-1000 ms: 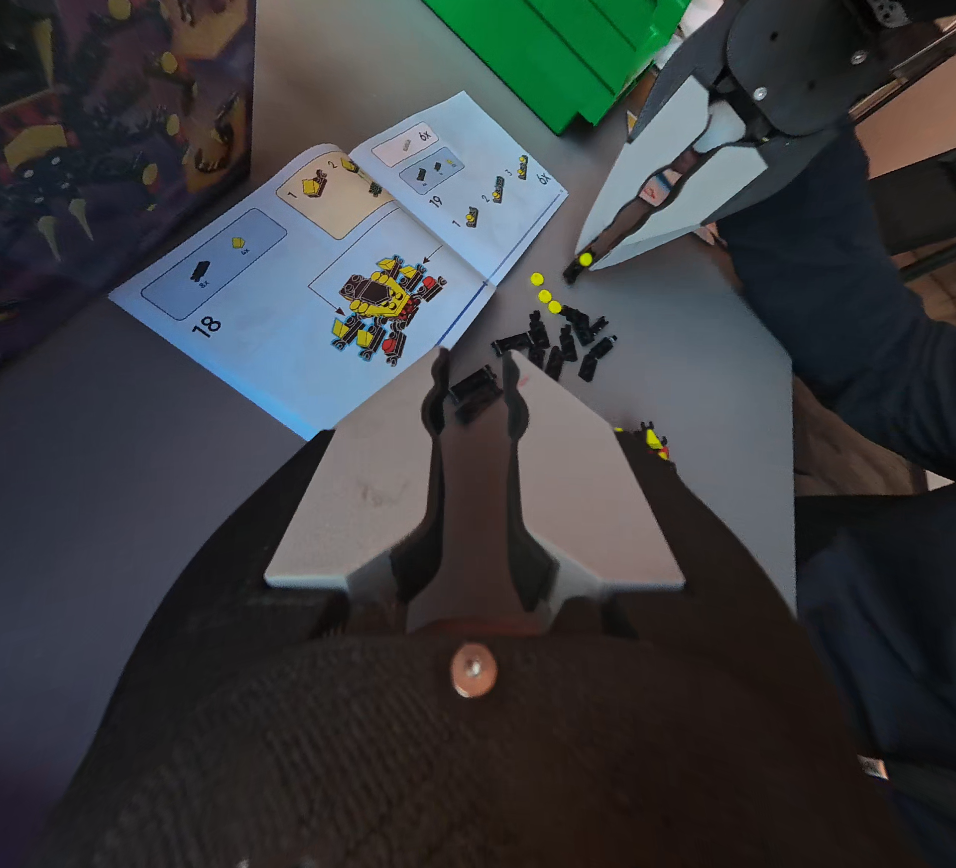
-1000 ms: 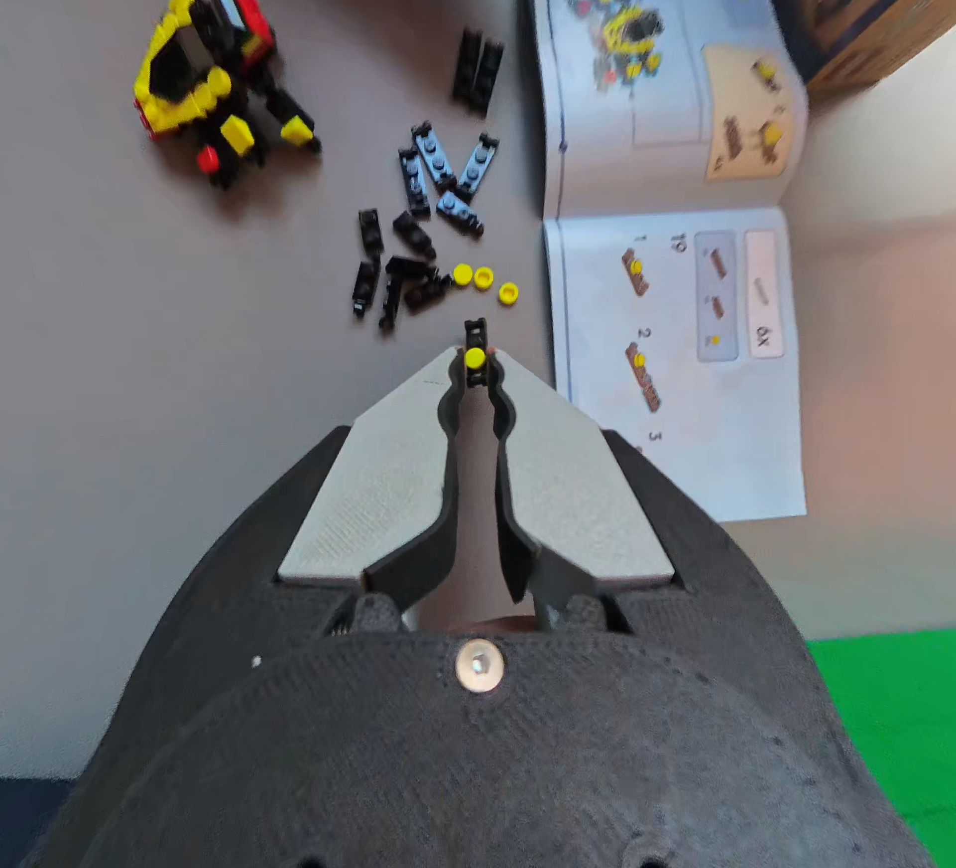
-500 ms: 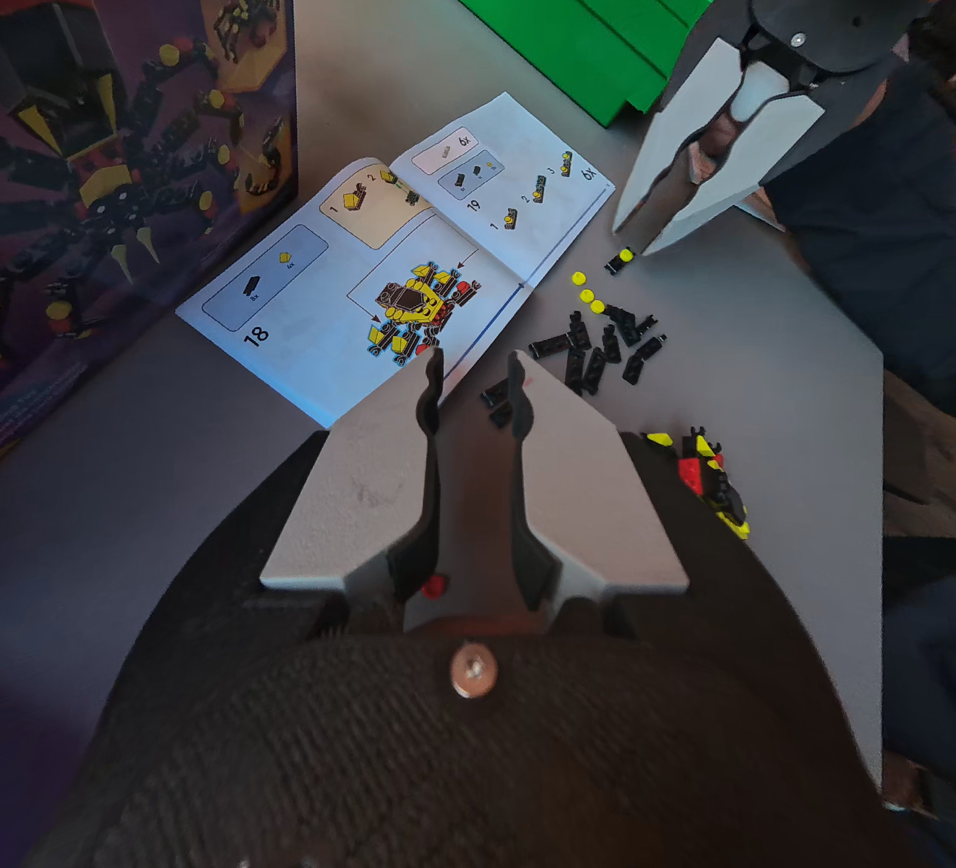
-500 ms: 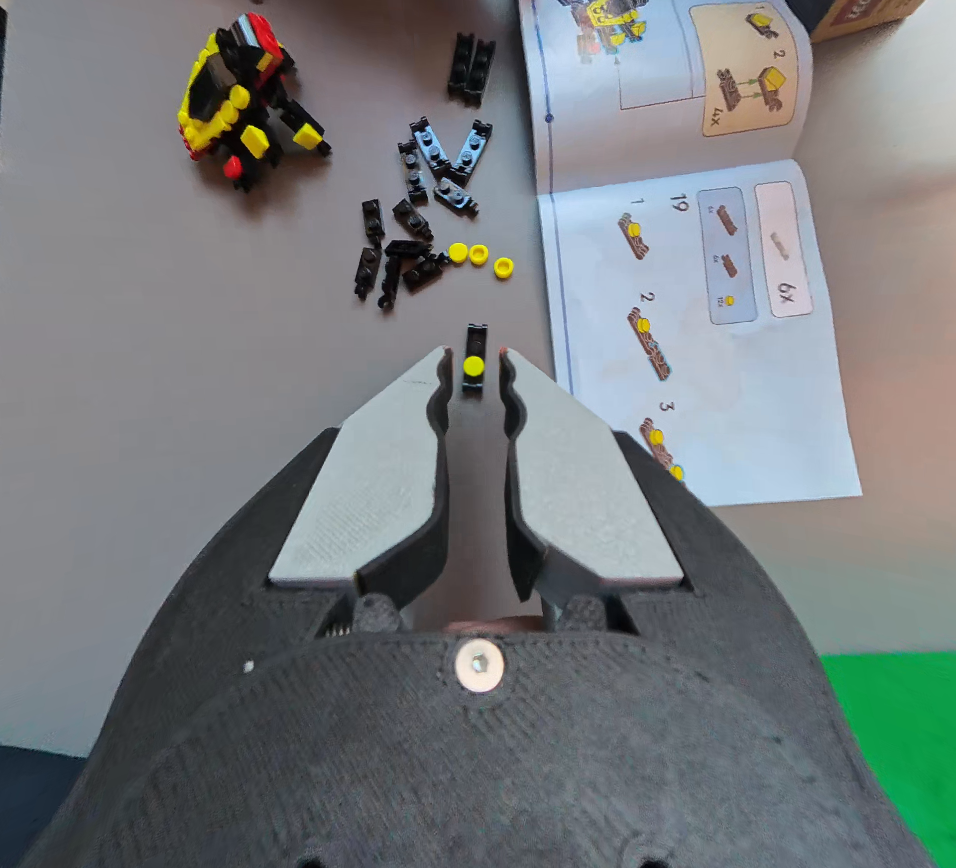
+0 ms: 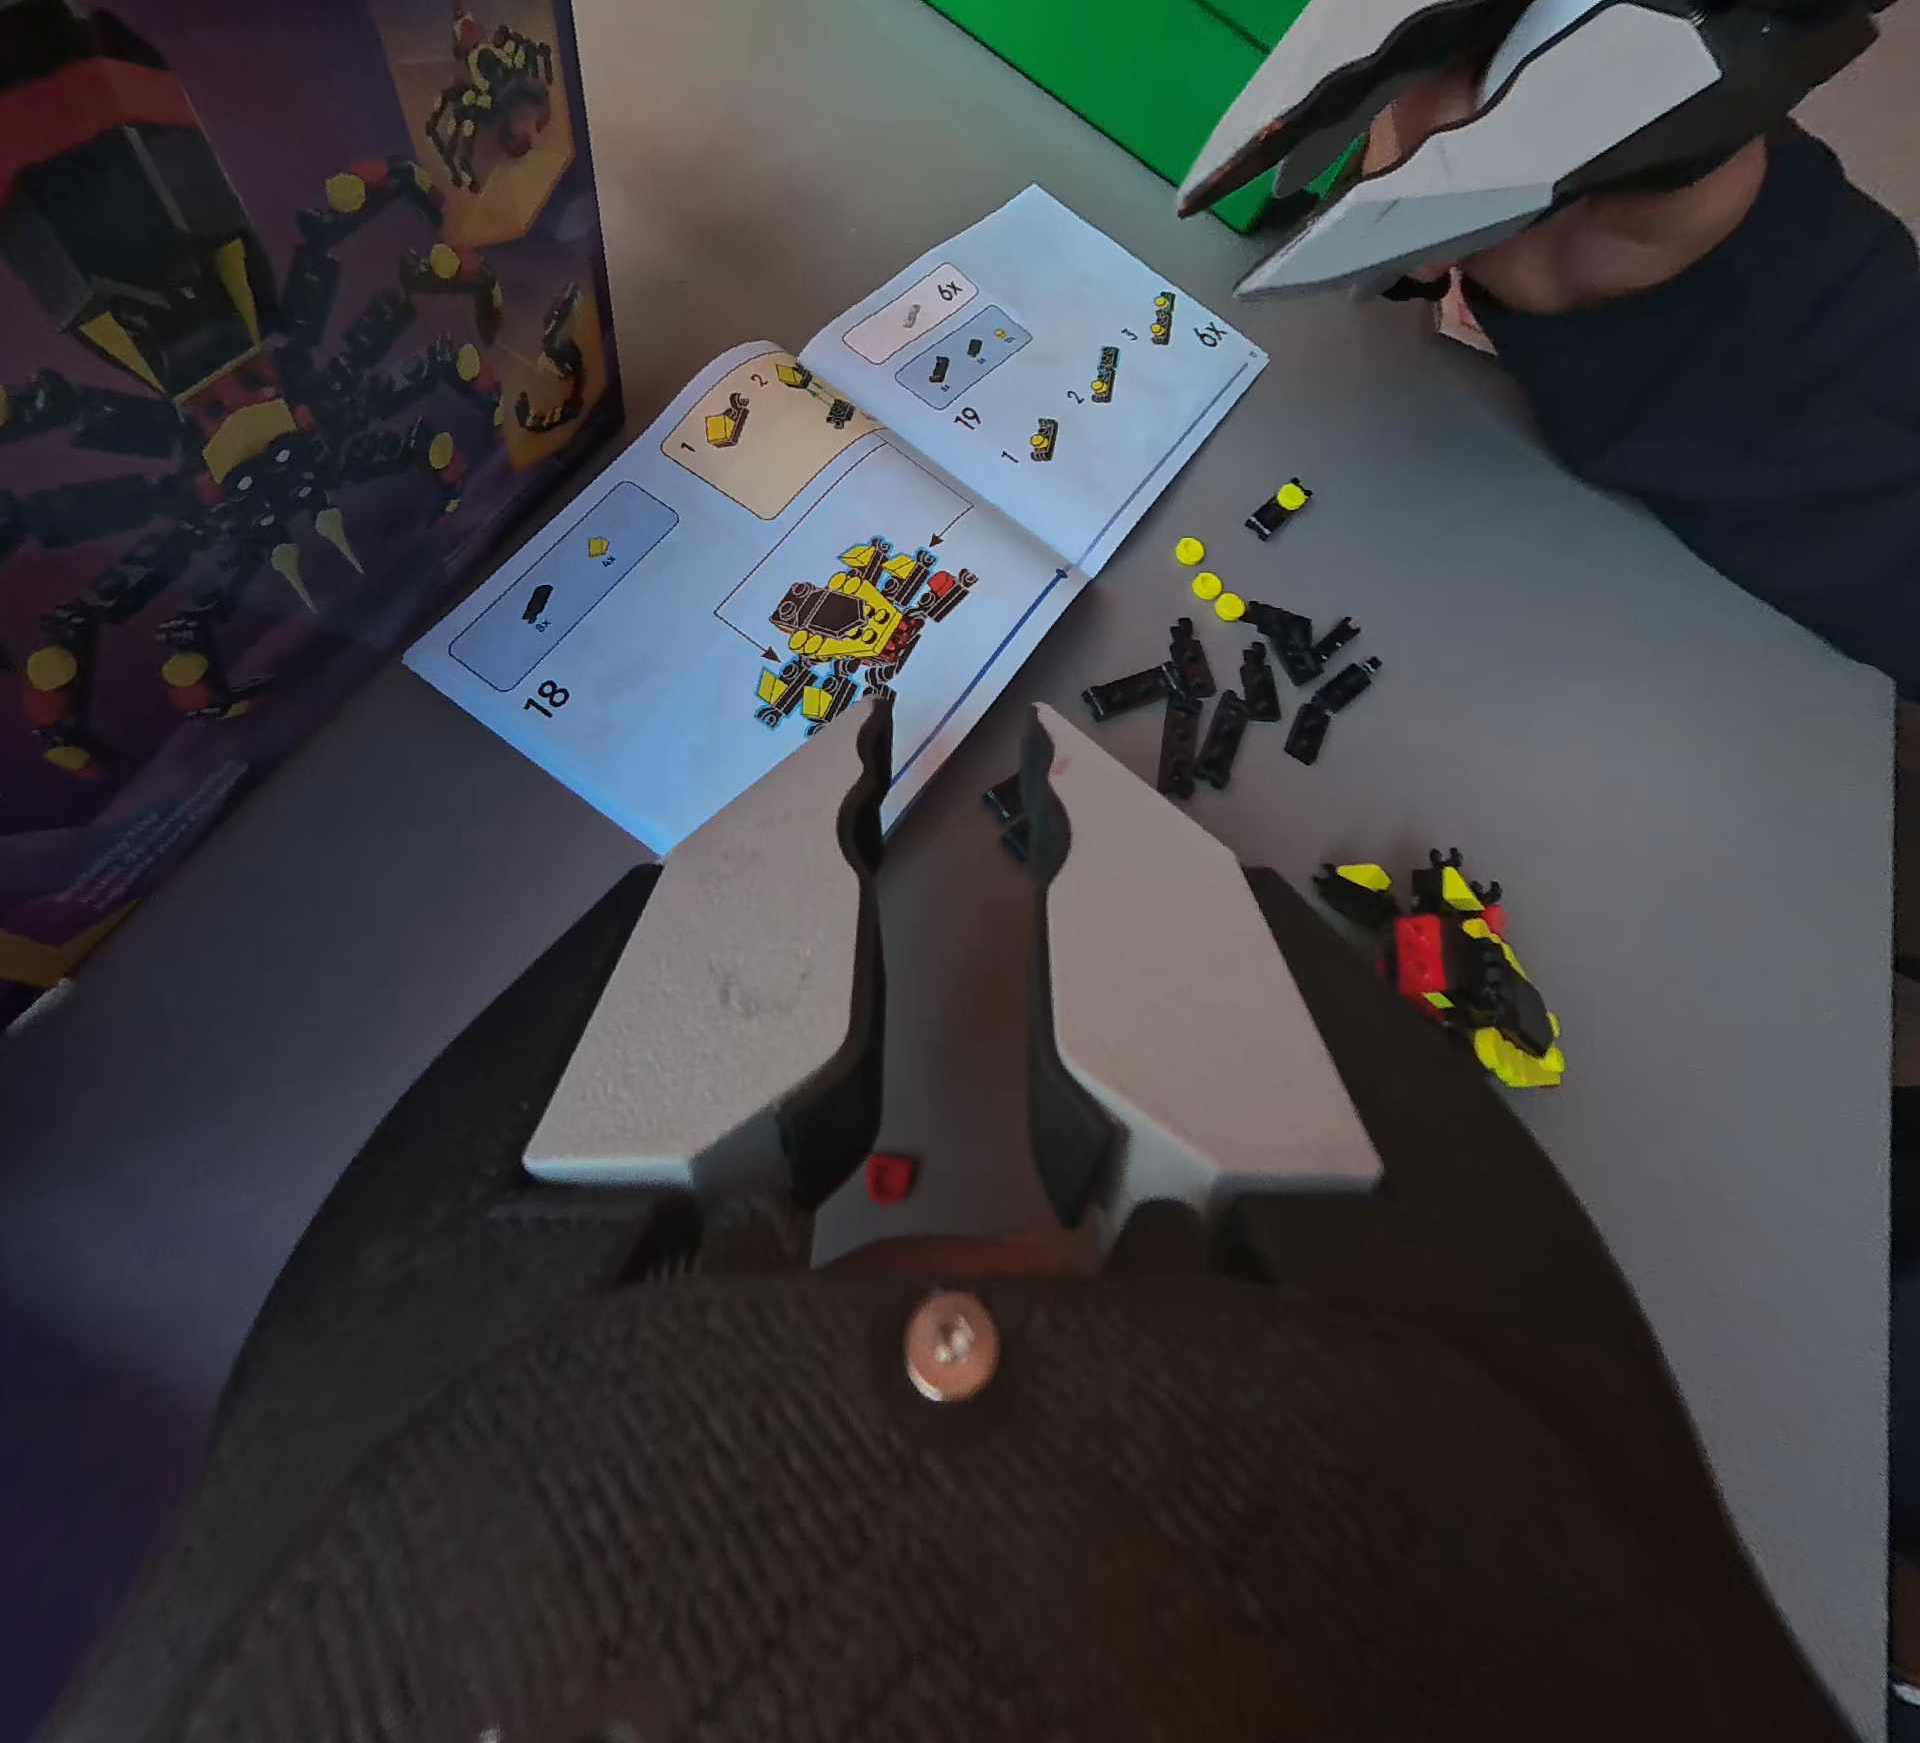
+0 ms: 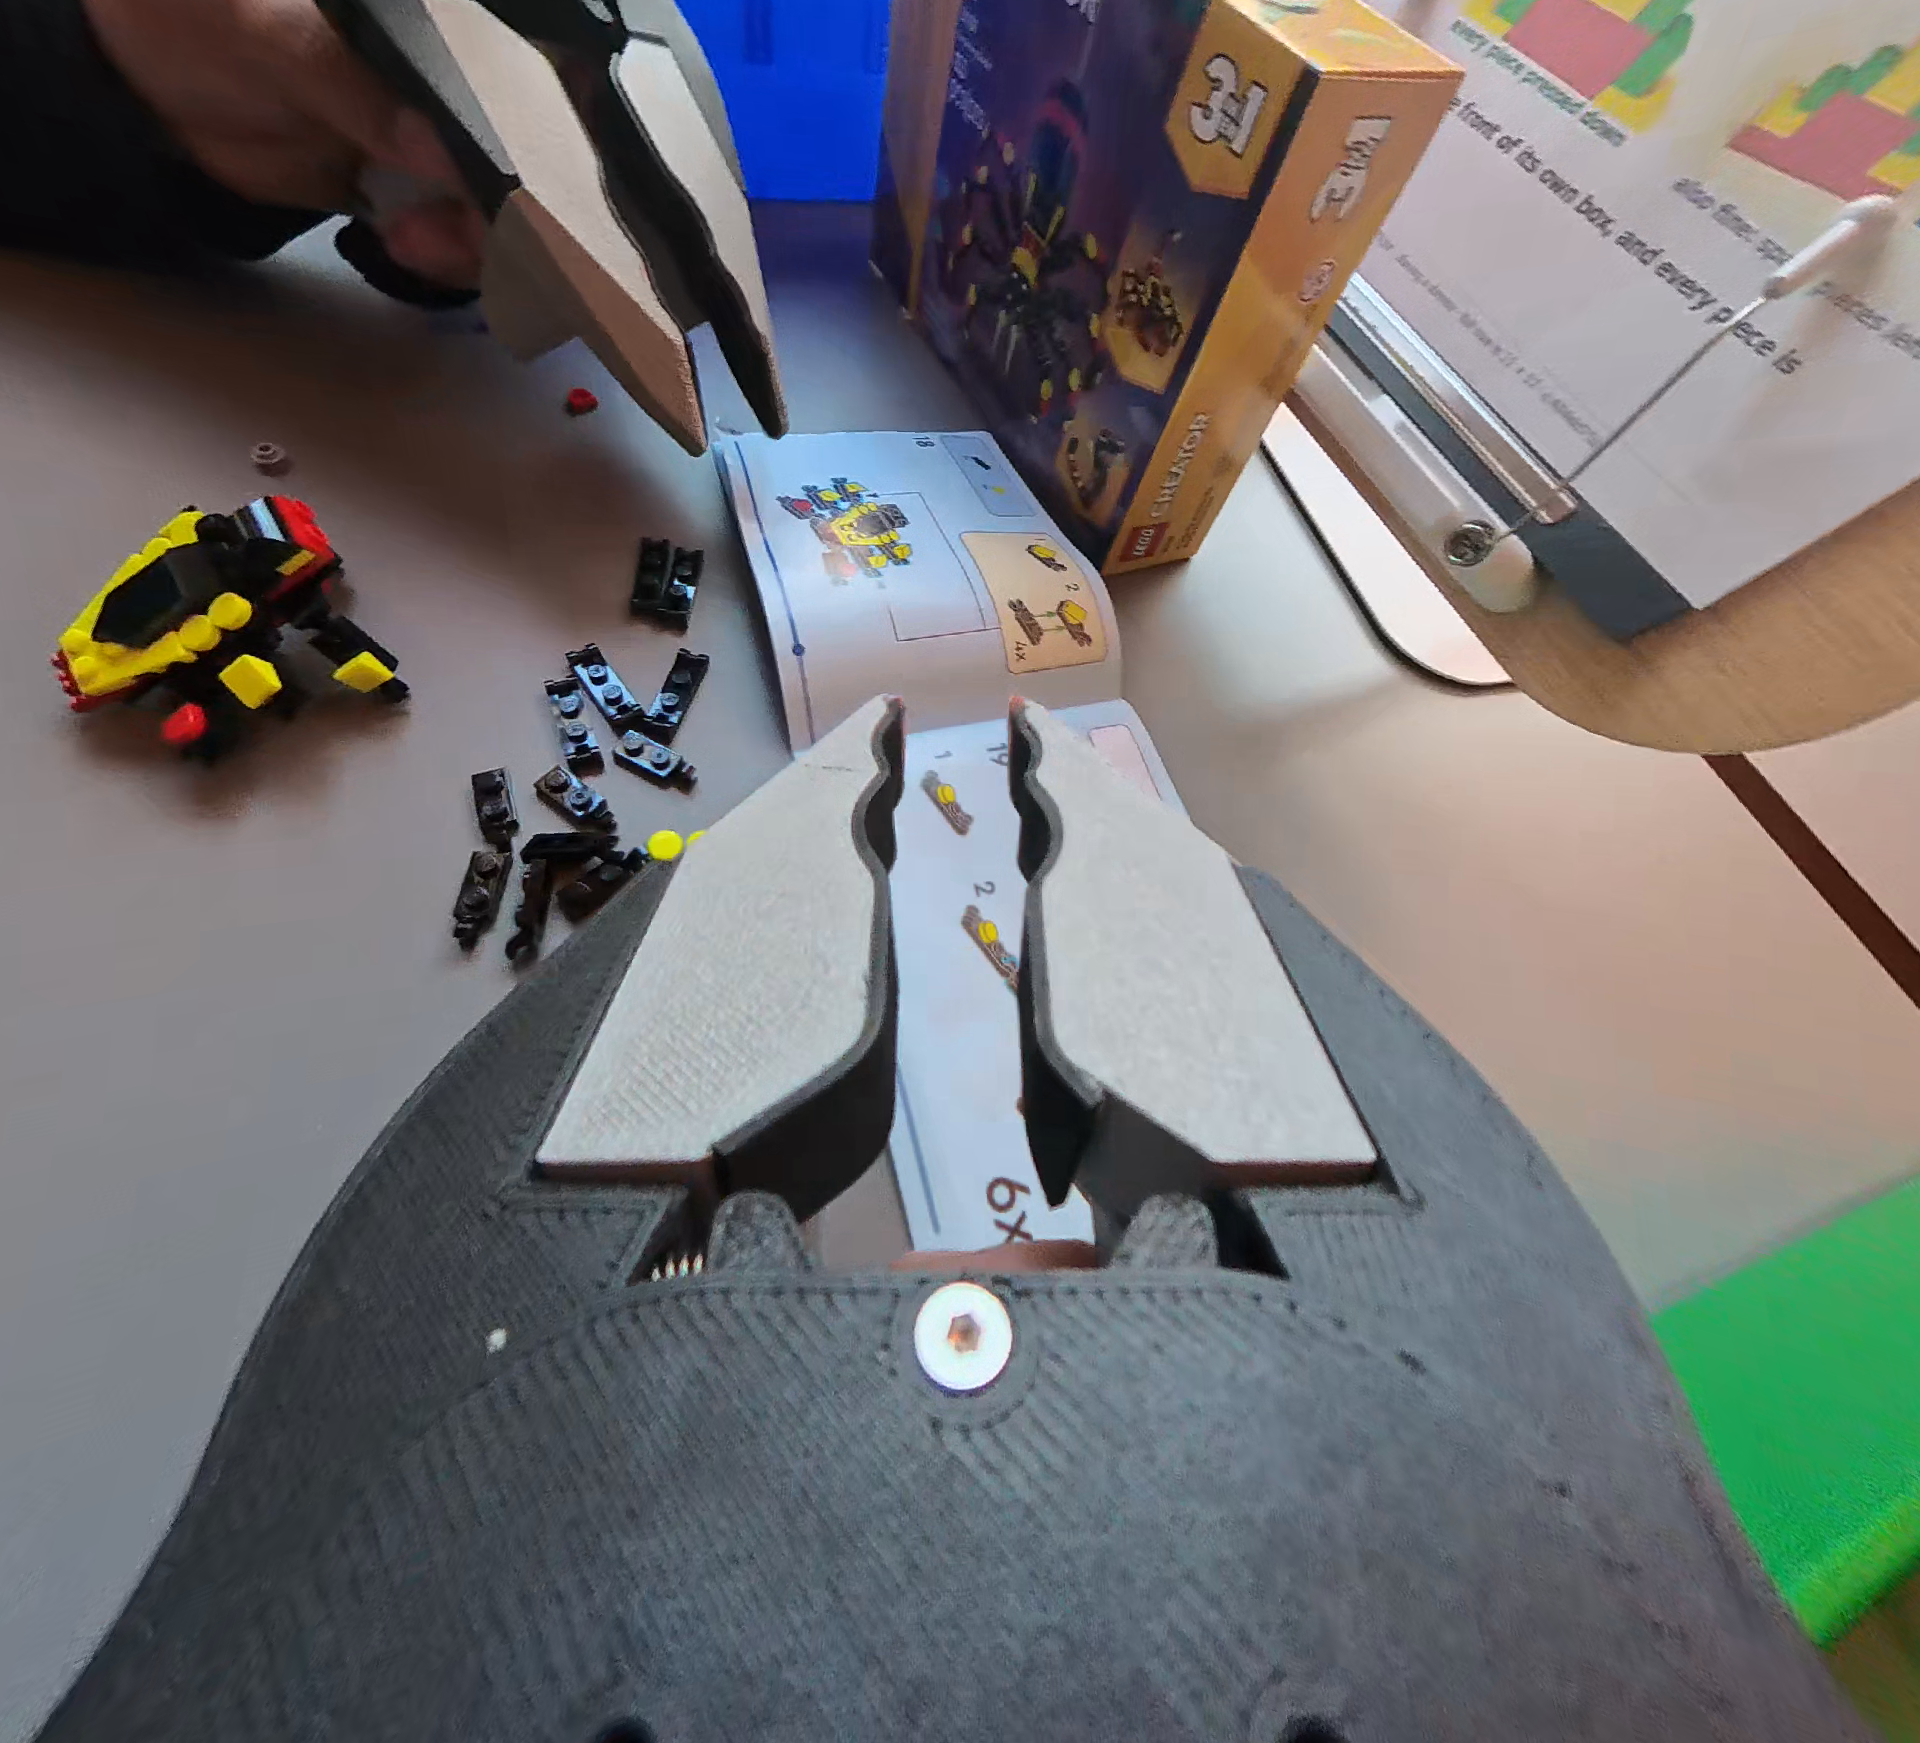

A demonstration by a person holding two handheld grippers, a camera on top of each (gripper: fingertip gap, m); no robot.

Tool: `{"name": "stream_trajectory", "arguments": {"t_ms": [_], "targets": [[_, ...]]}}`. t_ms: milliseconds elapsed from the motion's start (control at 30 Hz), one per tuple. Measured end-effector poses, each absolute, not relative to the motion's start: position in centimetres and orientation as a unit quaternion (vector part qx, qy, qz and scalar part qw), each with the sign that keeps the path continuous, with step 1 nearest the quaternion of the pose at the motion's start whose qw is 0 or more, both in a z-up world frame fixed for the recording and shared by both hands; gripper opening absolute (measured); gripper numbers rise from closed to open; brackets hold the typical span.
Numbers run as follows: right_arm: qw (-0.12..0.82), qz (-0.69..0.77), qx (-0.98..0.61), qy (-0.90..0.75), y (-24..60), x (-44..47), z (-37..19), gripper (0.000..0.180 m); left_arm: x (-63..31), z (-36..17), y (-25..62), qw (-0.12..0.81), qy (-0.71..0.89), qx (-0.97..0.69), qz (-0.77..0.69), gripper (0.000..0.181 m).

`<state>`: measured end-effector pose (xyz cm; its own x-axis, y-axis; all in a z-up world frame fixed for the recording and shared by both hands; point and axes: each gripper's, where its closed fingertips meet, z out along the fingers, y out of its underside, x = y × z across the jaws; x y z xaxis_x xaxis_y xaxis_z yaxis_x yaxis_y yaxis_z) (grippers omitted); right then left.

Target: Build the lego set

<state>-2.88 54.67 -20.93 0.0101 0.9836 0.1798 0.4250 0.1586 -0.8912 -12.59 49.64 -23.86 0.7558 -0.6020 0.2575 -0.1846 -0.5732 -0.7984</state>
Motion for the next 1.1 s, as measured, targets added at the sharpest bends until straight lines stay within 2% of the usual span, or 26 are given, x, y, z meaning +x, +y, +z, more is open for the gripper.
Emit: {"name": "stream_trajectory", "arguments": {"t_ms": [33, 400, 567, 733, 800, 1000, 1100], "targets": [[0.433, 0.320, -0.563, -0.627, 54.6, -3.0, -21.0, 0.017, -12.6, -23.8, 49.6, 0.400, 0.232, -0.847, -0.262, 0.021], [0.506, 0.301, -0.568, -0.576, 56.8, -2.4, -18.8, 0.012, -12.3, -24.5, 49.5, 0.396, 0.243, -0.849, -0.251, 0.021], [0.501, 0.312, -0.562, -0.580, 56.4, -2.3, -18.6, 0.013, -12.4, -24.7, 49.6, 0.401, 0.251, -0.850, -0.231, 0.021], [0.430, 0.332, -0.551, -0.633, 54.1, -2.1, -20.0, 0.014, -12.3, -24.7, 49.5, 0.400, 0.253, -0.850, -0.232, 0.021], [0.375, 0.339, -0.550, -0.664, 52.6, -1.6, -21.1, 0.014, -12.2, -24.8, 49.5, 0.400, 0.255, -0.850, -0.230, 0.021], [0.254, 0.286, -0.572, -0.726, 50.8, 1.1, -24.6, 0.013, -12.1, -24.8, 49.4, 0.398, 0.257, -0.850, -0.231, 0.021], [0.228, 0.266, -0.585, -0.731, 50.8, 2.2, -25.5, 0.014, -12.0, -24.8, 49.4, 0.399, 0.260, -0.849, -0.229, 0.021]]}}
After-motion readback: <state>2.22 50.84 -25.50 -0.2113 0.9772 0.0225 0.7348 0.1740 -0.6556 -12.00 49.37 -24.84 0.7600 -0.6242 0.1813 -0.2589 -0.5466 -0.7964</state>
